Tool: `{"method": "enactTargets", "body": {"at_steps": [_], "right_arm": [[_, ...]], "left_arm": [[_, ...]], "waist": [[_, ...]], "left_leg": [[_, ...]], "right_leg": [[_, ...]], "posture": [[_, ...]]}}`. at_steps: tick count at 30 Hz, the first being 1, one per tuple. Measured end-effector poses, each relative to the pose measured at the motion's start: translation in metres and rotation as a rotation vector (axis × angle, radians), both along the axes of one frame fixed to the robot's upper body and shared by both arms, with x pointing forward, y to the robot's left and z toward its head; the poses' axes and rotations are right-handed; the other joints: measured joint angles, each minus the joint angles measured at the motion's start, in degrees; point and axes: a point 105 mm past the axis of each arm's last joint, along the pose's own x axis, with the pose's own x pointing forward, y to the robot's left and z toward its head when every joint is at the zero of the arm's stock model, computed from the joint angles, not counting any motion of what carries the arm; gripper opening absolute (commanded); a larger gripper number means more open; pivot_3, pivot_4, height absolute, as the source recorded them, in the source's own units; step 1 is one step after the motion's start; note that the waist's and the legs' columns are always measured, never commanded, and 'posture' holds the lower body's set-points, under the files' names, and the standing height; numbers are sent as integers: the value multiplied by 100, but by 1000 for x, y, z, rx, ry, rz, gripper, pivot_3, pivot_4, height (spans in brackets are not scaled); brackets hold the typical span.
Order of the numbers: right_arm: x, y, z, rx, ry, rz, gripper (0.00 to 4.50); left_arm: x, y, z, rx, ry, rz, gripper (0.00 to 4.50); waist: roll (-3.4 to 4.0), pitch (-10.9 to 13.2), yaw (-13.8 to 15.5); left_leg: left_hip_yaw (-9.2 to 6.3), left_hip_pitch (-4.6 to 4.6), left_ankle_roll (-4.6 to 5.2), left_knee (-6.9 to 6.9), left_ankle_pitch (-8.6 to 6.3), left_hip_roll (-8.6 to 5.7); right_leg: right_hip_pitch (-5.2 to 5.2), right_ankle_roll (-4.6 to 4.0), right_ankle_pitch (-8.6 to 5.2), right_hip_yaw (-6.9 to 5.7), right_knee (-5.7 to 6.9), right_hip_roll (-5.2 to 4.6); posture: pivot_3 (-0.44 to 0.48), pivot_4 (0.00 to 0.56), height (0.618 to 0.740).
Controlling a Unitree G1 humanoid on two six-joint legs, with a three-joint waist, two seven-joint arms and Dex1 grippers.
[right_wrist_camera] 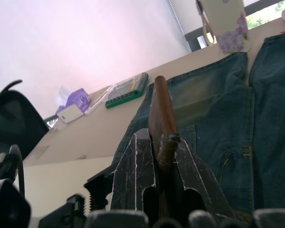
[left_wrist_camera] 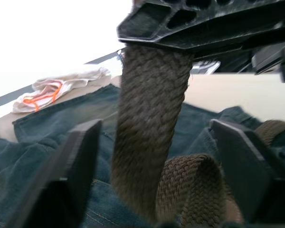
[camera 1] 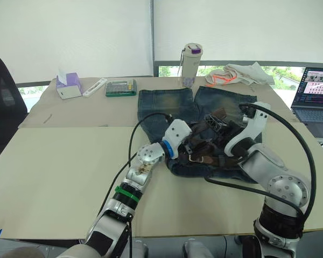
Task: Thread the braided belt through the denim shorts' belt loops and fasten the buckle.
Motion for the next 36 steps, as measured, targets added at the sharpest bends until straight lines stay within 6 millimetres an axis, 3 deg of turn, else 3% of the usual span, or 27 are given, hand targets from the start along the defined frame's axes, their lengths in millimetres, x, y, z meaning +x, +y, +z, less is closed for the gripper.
{"method": "enactTargets", "body": {"at_steps": [3,6,10,14,19,28,36], "right_arm": [[1,-20,-2,38,25,-65,0],[2,-42,-4,79,51,-121,0],[1,-62,-10,97,86,-167,0],[-4,-92,-25,103,153,-250,0],[-11,-114,-30,140,175,-334,0],[-13,-114,-34,164,190,-353,0],[-13,-112,-30,165,177,-354,0]], "left_arm": [[0,22,4,-9,45,-50,4479],[6,40,-5,37,93,-52,4479],[17,45,-17,63,156,-27,4479],[26,38,-21,91,159,-29,4479],[22,24,-31,107,160,-93,2946],[11,14,-52,142,162,-209,16],[12,2,-60,198,137,-222,16]], "waist": [[2,-1,-7],[3,-1,3],[3,-1,22],[3,0,19],[5,-1,-21],[6,-1,-1],[5,-1,26]], "left_leg": [[2,1,0,1,0,-1],[4,1,1,1,1,-5],[5,-1,2,4,1,-10],[8,-2,3,2,0,-8],[11,-1,4,-1,0,-3],[13,-3,4,3,0,-5],[12,-4,5,5,0,-10]], "right_leg": [[0,0,0,0,1,1],[1,0,0,0,0,1],[3,0,0,0,-2,-3],[4,0,0,0,-4,-3],[3,0,0,4,-1,2],[3,1,0,5,-2,1],[7,3,-1,5,-3,-2]], "posture": [[0,150,740],[0,150,740],[0,150,740],[0,150,740],[0,150,740],[0,150,740],[0,150,740]]}}
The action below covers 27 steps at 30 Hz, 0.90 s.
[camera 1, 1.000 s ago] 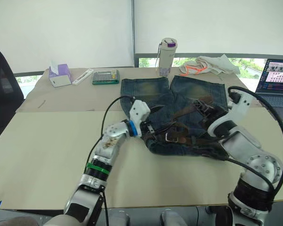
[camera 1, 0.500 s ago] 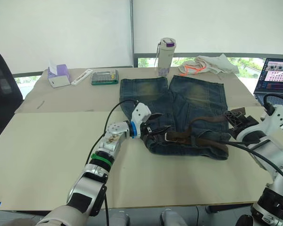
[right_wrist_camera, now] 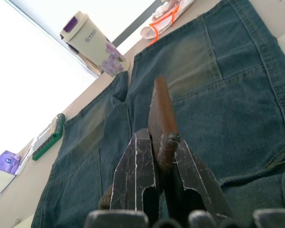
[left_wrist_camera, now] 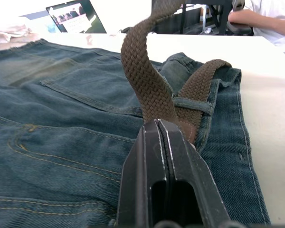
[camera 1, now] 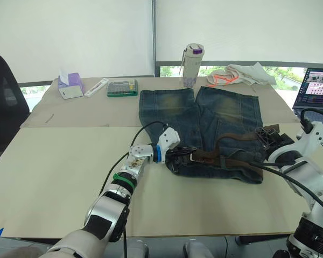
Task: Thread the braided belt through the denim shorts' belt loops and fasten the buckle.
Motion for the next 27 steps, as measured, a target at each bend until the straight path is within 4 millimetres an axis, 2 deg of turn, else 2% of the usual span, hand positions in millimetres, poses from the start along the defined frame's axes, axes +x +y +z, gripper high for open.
{"method": "enactTargets", "body": {"at_steps": [7,13,21,27], "right_arm": [[-2,-2,-4,-22,20,-6,0],[-2,-2,-4,-33,23,-6,0],[-4,-4,-6,-30,22,-17,0],[-5,-3,-10,-32,32,-12,0]], "left_arm": [[-5,-5,-15,94,-10,-39,16],[-1,-5,-15,119,-11,-21,16],[5,8,4,-115,148,-5,16],[7,11,5,-128,162,6,16]], "waist": [[3,-2,-8],[4,-3,-9],[4,-3,-24],[4,-3,-21]], "left_leg": [[0,2,1,-1,0,2],[0,2,1,0,0,2],[0,-2,2,-1,-1,4],[0,-2,3,0,-1,3]], "right_leg": [[3,0,0,0,2,2],[5,1,-1,0,3,3],[-1,1,-1,-1,3,5],[-1,1,-1,-1,4,5]], "posture": [[0,150,740],[0,150,740],[0,150,740],[0,150,740]]}}
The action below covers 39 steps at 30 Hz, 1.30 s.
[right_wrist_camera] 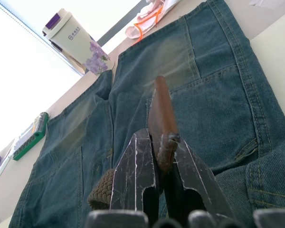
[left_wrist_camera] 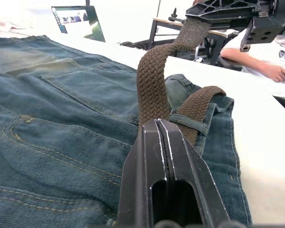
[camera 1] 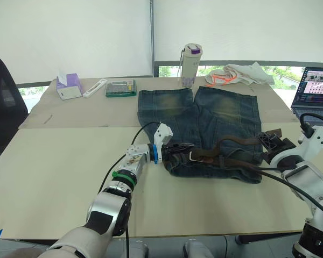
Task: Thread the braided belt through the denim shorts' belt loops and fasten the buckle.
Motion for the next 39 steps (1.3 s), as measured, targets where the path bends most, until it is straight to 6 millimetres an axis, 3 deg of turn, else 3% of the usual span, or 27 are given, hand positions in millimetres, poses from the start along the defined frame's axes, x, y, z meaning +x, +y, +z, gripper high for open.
{"method": "enactTargets", "body": {"at_steps": [9,20,26,28,35,39], "right_arm": [[0,2,-3,-2,8,10,0],[-5,-1,-3,-21,4,-5,0],[-5,-4,0,-33,0,-14,0],[-5,-3,-1,-33,0,-12,0],[-5,-3,0,-40,1,-7,0],[-5,-3,0,-41,1,-7,0]], "left_arm": [[-2,-15,-8,114,-18,-31,16],[-1,-18,-16,207,-26,-37,16],[8,-14,2,35,34,25,16],[11,-14,7,47,18,27,16],[7,-14,-11,168,24,0,16],[6,-15,-12,209,5,-18,16]], "waist": [[0,0,4],[0,0,7],[-1,1,1],[-1,0,2],[-1,0,3],[-1,0,3]], "left_leg": [[1,0,0,0,0,-1],[0,1,0,2,0,-1],[1,0,0,1,0,1],[1,0,0,1,0,-1],[1,-1,0,1,0,-2],[1,-1,0,1,0,-2]], "right_leg": [[1,0,0,0,-1,0],[3,1,0,0,1,-1],[0,1,-1,0,2,1],[0,1,-1,0,2,0],[0,1,0,0,1,0],[0,1,0,0,1,0]], "posture": [[0,150,740],[0,150,740],[0,150,740],[0,150,740],[0,150,740],[0,150,740]]}}
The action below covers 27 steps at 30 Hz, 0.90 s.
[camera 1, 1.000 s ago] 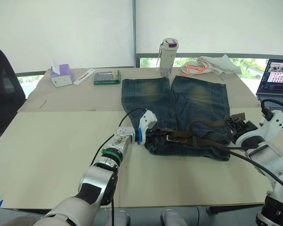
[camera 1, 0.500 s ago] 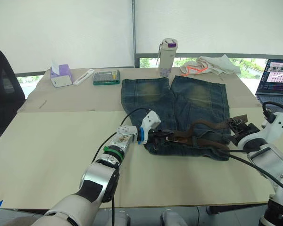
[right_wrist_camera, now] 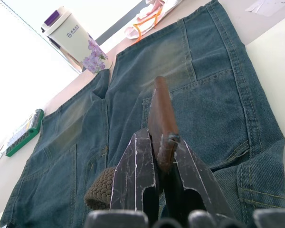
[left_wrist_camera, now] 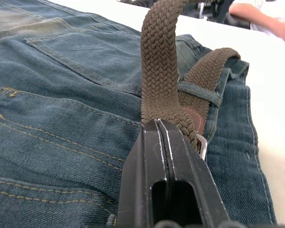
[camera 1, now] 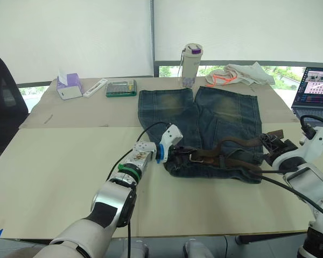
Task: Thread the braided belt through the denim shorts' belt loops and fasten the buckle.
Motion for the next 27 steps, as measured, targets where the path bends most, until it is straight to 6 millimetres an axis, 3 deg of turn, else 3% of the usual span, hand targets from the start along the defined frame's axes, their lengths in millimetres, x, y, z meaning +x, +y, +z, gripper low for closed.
{"method": "enactTargets", "body": {"at_steps": [12,27], "right_arm": [[-6,-1,-3,0,16,7,0],[-13,-23,24,-46,-39,-28,0]], "left_arm": [[-3,-3,-9,147,-26,-49,16],[-3,-12,-13,310,-18,-77,16]], "waist": [[1,-3,2],[-3,-60,21]], "left_leg": [[0,6,1,1,0,0],[1,12,13,4,-8,-1]], "right_leg": [[7,0,0,0,1,-1],[27,8,-5,0,-6,-2]], "posture": [[0,150,740],[0,150,740]]}}
